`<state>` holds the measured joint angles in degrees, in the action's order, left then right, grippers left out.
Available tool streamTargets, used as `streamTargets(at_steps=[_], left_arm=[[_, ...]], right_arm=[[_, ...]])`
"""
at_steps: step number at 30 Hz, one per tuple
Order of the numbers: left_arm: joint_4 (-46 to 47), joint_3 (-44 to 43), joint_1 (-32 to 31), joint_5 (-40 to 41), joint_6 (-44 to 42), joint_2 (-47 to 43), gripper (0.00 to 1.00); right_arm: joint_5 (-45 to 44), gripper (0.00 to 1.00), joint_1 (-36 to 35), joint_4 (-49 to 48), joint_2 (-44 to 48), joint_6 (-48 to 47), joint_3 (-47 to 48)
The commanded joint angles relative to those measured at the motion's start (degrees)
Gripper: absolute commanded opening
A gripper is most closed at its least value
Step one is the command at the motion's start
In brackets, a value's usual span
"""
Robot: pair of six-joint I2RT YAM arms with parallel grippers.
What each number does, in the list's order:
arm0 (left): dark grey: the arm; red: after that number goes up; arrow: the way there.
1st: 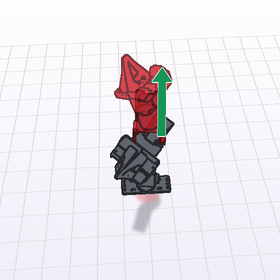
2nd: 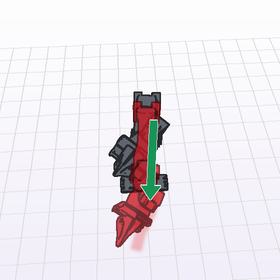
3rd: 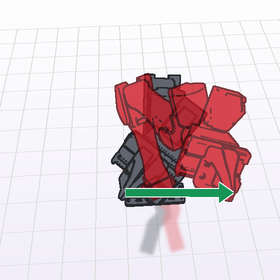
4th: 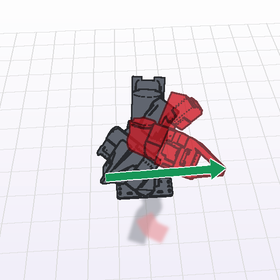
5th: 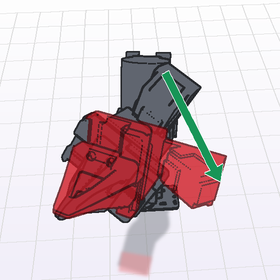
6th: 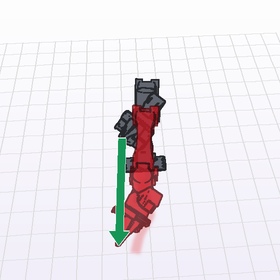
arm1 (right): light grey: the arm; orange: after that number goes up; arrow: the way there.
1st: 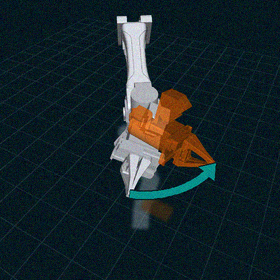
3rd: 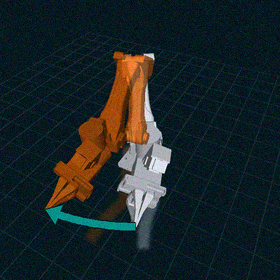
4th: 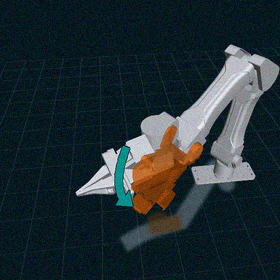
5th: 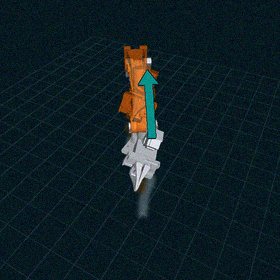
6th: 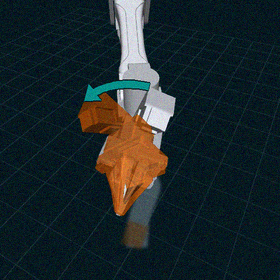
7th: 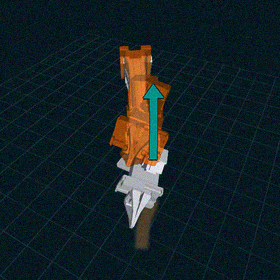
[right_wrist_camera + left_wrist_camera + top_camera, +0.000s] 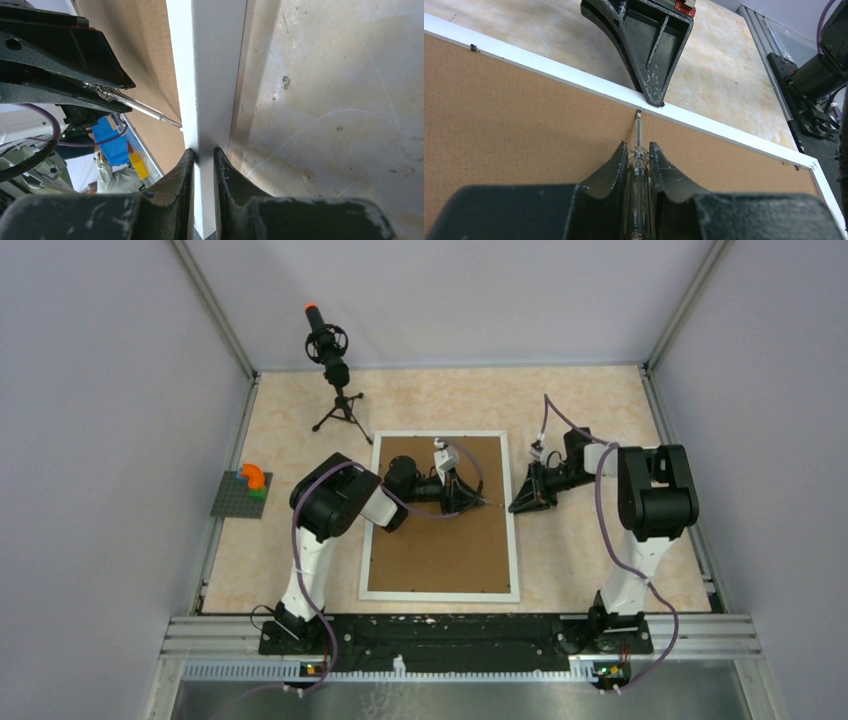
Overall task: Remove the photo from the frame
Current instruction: Release the photo frame item from the photo frame.
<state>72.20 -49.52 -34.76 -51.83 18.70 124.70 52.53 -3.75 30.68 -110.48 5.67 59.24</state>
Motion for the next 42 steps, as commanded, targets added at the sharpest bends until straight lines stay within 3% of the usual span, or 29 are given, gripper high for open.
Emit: streamTargets(at_steps=[1,13,20,27,29,33,37,39,42], left_arm=[[-5.15,-2.09,-7.03,-0.91,-1.84,3.61,0.00],[-31.87,-9.35,-13.81,3.21,-22.49,-6.41,0.00],[-32.26,-10.73,-16.30,4.53,-22.49,-5.44,0.00],[-32.08,-8.81,-12.43,8.63,-18.89,-10.71,0.00],[-34.94,-10.15,-11.20,8.52,-19.04,-13.58,0.00],[-41.91,-12.84,-9.31,7.04,-21.51,-18.57,0.00],[-49.24,-14.24,-6.18,6.94,-21.98,-22.48,0.00],[-53.30,-14.43,-4.32,7.39,-22.79,-24.45,0.00],[-57.53,-14.22,-2.15,8.39,-24.34,-27.56,0.00]], right_arm=[[-9.96,0.01,-4.98,-5.34,-4.83,-2.27,-0.13],[-8.95,0.00,-6.18,-7.53,-5.38,-0.42,0.66],[-9.01,0.00,-6.05,-7.00,-4.37,-0.86,0.27],[-10.59,0.04,-1.94,-3.96,-1.86,-3.00,2.35],[-10.97,0.09,-0.28,-2.89,-0.67,-3.10,3.63],[-11.59,0.30,0.51,-1.48,3.06,-0.44,5.93],[-13.71,0.62,-0.65,-3.38,7.49,5.73,5.31],[-16.56,0.67,-2.30,-3.07,8.52,7.76,5.44],[-22.20,0.65,-6.15,-0.38,8.04,9.97,7.04]])
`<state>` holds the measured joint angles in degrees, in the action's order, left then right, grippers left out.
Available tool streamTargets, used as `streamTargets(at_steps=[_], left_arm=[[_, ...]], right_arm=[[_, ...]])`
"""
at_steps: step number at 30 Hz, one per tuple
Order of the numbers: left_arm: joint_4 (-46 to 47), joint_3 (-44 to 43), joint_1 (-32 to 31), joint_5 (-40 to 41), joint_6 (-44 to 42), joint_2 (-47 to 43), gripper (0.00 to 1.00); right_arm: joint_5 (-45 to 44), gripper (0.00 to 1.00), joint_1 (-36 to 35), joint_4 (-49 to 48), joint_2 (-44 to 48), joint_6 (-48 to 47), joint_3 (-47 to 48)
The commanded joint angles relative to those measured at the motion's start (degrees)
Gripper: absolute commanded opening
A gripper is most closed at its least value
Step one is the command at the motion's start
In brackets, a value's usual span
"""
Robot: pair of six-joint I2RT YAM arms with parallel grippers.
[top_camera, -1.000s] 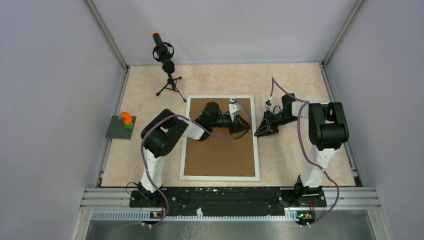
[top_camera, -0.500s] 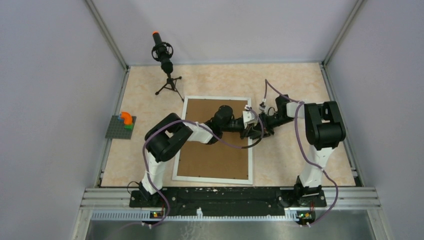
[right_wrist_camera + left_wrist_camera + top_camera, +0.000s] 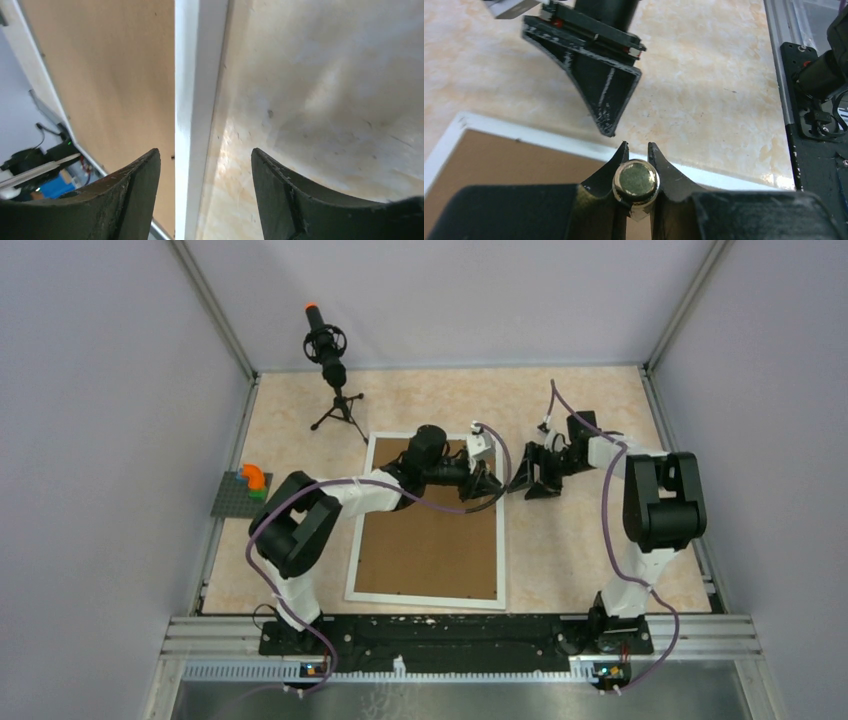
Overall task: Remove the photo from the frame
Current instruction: Release the photo frame item from the photo frame, then move the photo frame to the center of the board.
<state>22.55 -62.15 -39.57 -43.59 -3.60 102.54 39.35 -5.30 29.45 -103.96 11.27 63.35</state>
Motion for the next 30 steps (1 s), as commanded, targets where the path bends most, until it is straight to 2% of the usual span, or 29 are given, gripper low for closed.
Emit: streamTargets(at_steps=[1,4,9,16,30], left_arm=[[-8.98,-1.43,3.28,0.61,-2.25,-6.25,0.00],[-11.35,-0.95,4.68,2.83,-1.86,-8.38,0.00],[-11.82,0.98,6.04,3.56,-0.59,-9.72,0.00],[-10.79,2.12,6.08,3.64,0.95,-9.55,0.00],[-10.24,4.05,6.12,3.79,1.35,-10.07,0.00]], right_arm=[[-11.29,0.64,-6.14,1.63,1.21,5.18,3.33],[-19.55,0.58,-10.15,4.10,0.28,7.29,4.62],[-21.19,0.58,-14.41,4.42,2.55,7.41,2.76],[-28.60,0.56,-18.51,5.28,3.56,8.60,1.73],[-27.14,0.41,-20.56,9.36,3.33,6.97,0.26]])
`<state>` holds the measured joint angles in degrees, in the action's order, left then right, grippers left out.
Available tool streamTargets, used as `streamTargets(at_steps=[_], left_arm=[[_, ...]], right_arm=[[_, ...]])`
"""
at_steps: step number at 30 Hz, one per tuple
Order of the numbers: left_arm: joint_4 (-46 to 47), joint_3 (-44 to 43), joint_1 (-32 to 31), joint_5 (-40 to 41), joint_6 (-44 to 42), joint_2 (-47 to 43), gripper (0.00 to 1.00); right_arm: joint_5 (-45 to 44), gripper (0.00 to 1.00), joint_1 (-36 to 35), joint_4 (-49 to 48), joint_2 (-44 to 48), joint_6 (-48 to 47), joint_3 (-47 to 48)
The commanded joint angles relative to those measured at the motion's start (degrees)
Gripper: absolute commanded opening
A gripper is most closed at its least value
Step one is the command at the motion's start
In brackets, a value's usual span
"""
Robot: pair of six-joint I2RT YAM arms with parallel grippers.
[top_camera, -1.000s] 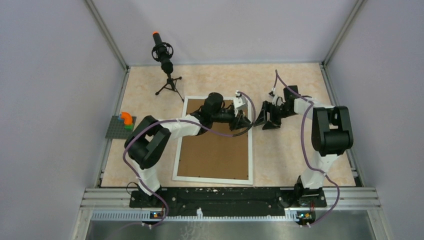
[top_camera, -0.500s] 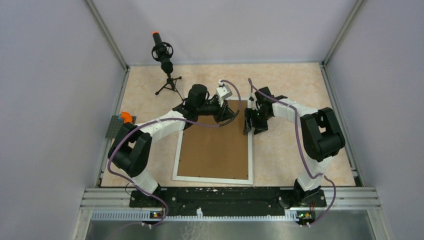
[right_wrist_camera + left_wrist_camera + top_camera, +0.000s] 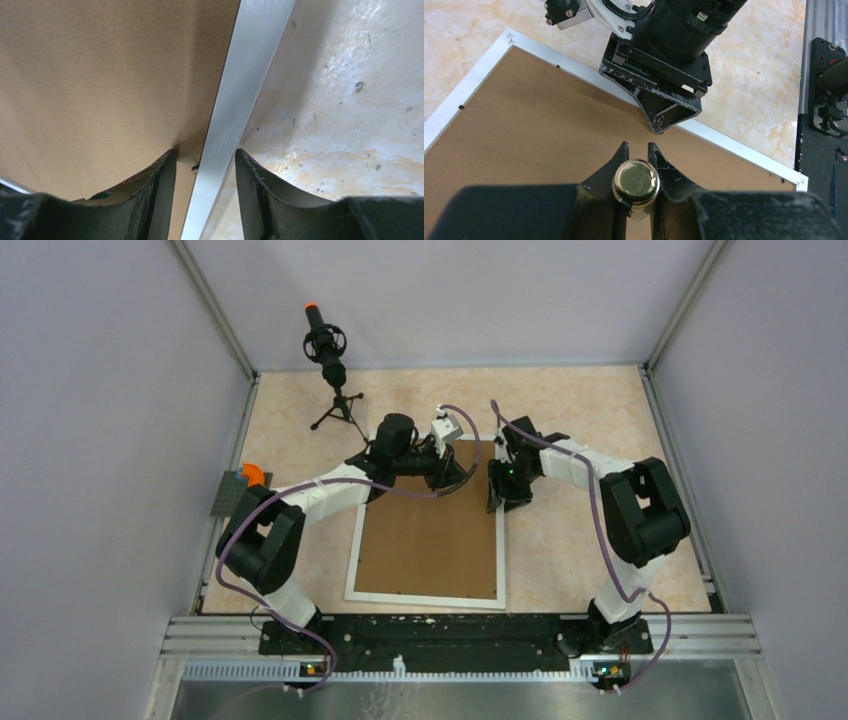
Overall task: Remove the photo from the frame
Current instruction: Move the photo frame to the center of the board.
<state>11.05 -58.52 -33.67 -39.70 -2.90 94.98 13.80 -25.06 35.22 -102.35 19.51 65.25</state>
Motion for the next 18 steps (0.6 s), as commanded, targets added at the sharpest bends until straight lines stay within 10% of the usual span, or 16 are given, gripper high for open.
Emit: streamTargets(at_steps=[1,9,18], left_arm=[[1.19,0.49,0.19,-0.04,0.62,-2.52,0.00],[1.43,0.51,0.48,-0.20,0.05,-2.18,0.00],[1.16,-0.29,1.87,-1.08,-0.84,-1.31,0.00]], right_arm=[[-1.89,0.39,-0.76,3.43,1.71,-1.11,-1.84],[-1.74,0.00,1.14,3.96,-3.56,-0.31,3.72],[1.54,0.00,10.25,5.48,-14.89,-0.53,20.75]])
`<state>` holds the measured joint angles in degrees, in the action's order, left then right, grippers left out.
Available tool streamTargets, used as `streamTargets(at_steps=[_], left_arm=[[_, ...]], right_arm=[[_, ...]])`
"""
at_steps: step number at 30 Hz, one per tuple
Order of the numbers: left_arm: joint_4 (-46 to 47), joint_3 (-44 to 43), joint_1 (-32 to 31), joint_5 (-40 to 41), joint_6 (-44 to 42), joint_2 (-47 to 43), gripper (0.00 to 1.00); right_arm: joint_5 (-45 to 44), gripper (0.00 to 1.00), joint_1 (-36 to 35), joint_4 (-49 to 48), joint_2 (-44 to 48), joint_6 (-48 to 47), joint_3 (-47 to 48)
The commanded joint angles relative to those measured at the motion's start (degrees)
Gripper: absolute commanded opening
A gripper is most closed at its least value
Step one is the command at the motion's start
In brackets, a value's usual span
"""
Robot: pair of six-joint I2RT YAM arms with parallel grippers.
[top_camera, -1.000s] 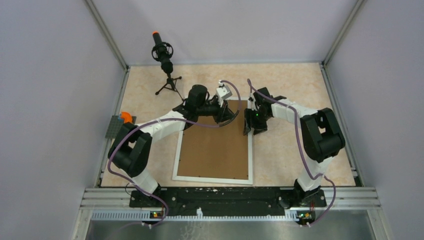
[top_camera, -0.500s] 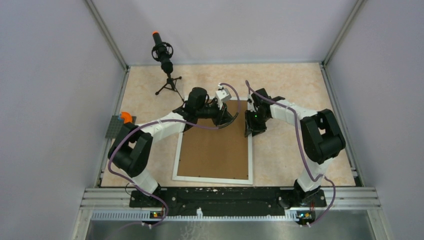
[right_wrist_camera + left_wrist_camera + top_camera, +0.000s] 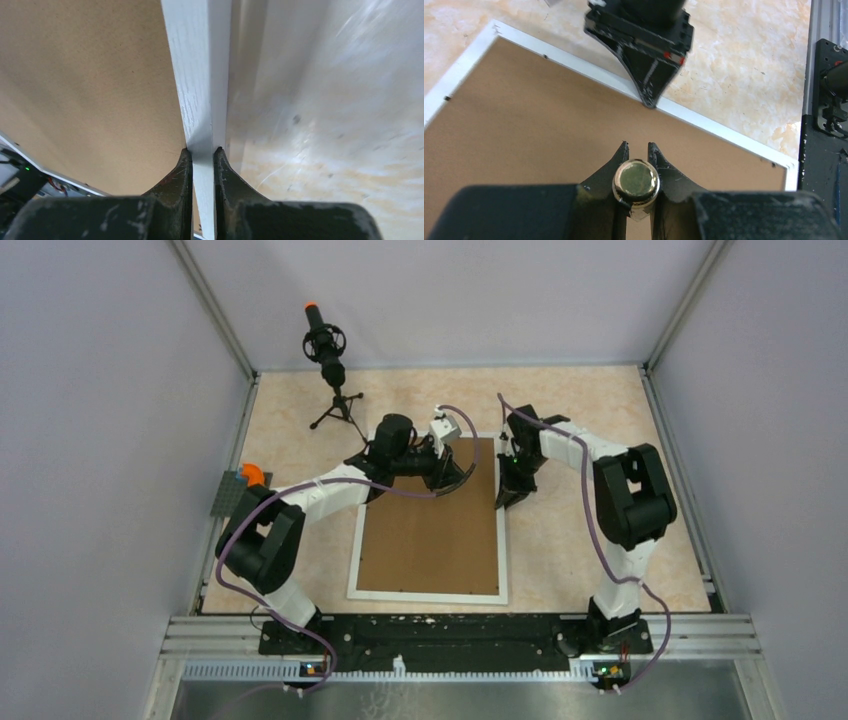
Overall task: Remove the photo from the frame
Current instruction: Move the photo frame to the center of the board, then adjust the screwdriver.
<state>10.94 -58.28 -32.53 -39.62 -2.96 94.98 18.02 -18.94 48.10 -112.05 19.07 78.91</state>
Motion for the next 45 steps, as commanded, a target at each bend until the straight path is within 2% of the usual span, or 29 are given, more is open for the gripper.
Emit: streamTargets(at_steps=[1,10,13,14,15,18,19,21,24,27,34,38,43,45], left_arm=[[1.17,-0.78,0.79,-1.24,-0.96,-1.07,0.00],[-1.03,-3.16,2.07,-1.41,-2.57,0.12,0.00],[-1.27,-4.16,2.13,-2.09,-1.98,0.33,0.00],[-1.35,-4.60,2.14,-2.51,-1.45,0.19,0.00],[-1.02,-5.00,2.14,-3.01,-0.82,-0.06,0.00],[3.33,-5.48,2.12,-3.98,2.47,-0.85,0.00],[4.14,-6.07,2.12,-4.04,4.22,-0.79,0.00],[4.78,-8.31,2.21,-4.03,7.06,-0.41,0.00],[5.15,-12.20,2.22,-2.66,10.51,0.30,0.00],[6.22,-15.65,2.36,0.61,14.18,0.63,0.00],[9.92,-22.14,2.78,-0.37,24.90,3.23,0.00],[17.13,-22.07,2.93,-3.46,32.69,4.13,0.00],[17.74,-22.59,2.66,-4.19,35.50,4.50,0.00],[17.38,-22.61,2.48,-3.60,36.04,4.51,0.00]], right_arm=[[-2.31,0.00,4.70,-7.78,-5.92,0.07,8.38],[-0.43,0.00,9.32,-11.40,-14.30,2.36,17.71],[4.67,0.00,9.53,-12.14,-14.93,0.62,20.18],[6.39,0.03,9.53,-12.13,-14.55,-0.50,20.87],[7.49,0.19,9.53,-12.15,-13.76,-1.54,21.51],[9.30,0.54,10.00,-13.72,-8.87,-6.19,21.27],[9.96,0.61,10.25,-14.64,-6.68,-7.88,20.63],[12.10,0.66,10.73,-16.65,-0.93,-11.51,18.59],[17.31,0.67,10.85,-23.83,8.03,-13.58,12.05],[24.40,0.72,10.52,-34.73,17.33,-10.92,1.25],[28.15,0.74,4.93,-52.42,30.71,-7.87,-15.56],[26.36,0.71,0.69,-53.63,31.00,-9.04,-15.40],[25.12,0.64,-1.06,-56.50,29.25,-8.40,-14.94],[25.36,0.57,-1.54,-57.02,28.54,-8.32,-14.40]])
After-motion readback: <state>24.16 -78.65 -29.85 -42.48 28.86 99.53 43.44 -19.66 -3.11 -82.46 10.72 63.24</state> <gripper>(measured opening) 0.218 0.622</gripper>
